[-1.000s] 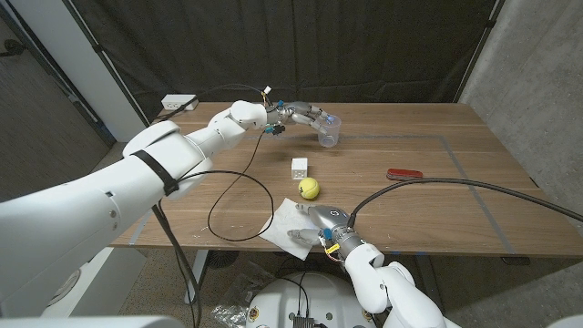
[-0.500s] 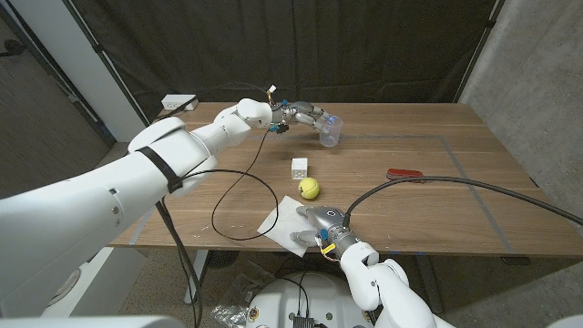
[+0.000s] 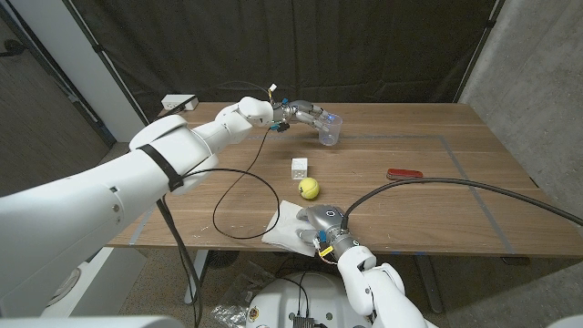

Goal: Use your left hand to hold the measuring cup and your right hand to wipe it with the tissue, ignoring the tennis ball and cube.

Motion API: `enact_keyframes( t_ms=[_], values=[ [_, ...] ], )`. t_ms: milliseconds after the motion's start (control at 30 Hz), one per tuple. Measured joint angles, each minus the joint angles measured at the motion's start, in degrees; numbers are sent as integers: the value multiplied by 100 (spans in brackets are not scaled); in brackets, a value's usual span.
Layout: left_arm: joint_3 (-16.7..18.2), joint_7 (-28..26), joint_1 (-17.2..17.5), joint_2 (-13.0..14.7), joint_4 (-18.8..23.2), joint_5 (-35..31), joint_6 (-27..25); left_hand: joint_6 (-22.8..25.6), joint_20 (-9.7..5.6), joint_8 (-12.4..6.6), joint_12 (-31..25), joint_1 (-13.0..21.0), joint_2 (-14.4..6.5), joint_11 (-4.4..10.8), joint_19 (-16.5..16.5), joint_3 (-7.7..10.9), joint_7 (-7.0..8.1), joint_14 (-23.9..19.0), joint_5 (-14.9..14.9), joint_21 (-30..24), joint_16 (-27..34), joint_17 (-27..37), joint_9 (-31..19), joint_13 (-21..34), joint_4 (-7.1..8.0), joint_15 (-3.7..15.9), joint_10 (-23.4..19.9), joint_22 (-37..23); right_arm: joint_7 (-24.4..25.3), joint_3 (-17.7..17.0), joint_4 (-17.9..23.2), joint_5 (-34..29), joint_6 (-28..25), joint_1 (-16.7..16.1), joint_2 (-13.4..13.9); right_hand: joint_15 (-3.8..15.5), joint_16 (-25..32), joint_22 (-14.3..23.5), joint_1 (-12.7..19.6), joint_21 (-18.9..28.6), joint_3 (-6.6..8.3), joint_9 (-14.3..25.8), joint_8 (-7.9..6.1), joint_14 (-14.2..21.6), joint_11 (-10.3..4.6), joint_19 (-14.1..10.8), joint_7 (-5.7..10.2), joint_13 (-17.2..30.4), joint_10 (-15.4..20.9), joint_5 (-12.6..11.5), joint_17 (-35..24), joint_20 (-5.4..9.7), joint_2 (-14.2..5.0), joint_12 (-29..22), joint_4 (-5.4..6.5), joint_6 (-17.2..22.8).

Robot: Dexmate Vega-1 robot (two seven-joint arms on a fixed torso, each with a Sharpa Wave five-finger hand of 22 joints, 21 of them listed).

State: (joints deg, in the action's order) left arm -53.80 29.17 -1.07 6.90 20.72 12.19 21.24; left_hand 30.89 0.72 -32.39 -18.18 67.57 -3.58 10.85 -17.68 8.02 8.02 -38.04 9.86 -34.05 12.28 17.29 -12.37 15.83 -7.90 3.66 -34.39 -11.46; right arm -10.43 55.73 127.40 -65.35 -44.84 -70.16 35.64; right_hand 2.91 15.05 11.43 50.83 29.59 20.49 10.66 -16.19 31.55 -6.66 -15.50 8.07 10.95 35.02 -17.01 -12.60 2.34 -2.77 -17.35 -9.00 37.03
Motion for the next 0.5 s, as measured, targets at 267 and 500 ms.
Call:
enact_keyframes(
  t_ms=[267, 500],
  values=[
    [-26, -42, -7, -28, -4, 14, -62, -9, 0, 0, 0, 0, 0, 0, 0, 0, -9, 0, -1, -33, 0, -3, -1, 20, 0, 0, 0, 0, 284, -80, -121, -215, 50, -159, -20, 82, 1218, 102, 981, 342, -411, 7, -224, 903, -213, -280, 218, 327, 1443, 90, -1080, 1, -79, -590, -54, 1479],
    [-42, -77, -14, -40, -7, 14, -107, -10, 0, -34, 0, 0, 0, 0, 0, 0, -10, 0, 12, -33, -22, 19, -1, 29, 0, 0, 0, 0, 557, -200, -240, -272, 97, -347, -28, 196, 1910, 205, 1466, 673, -659, 47, -447, 1299, -311, -434, 103, 643, 2167, 138, -1795, -7, -163, -1084, 8, 2373]
  ],
)
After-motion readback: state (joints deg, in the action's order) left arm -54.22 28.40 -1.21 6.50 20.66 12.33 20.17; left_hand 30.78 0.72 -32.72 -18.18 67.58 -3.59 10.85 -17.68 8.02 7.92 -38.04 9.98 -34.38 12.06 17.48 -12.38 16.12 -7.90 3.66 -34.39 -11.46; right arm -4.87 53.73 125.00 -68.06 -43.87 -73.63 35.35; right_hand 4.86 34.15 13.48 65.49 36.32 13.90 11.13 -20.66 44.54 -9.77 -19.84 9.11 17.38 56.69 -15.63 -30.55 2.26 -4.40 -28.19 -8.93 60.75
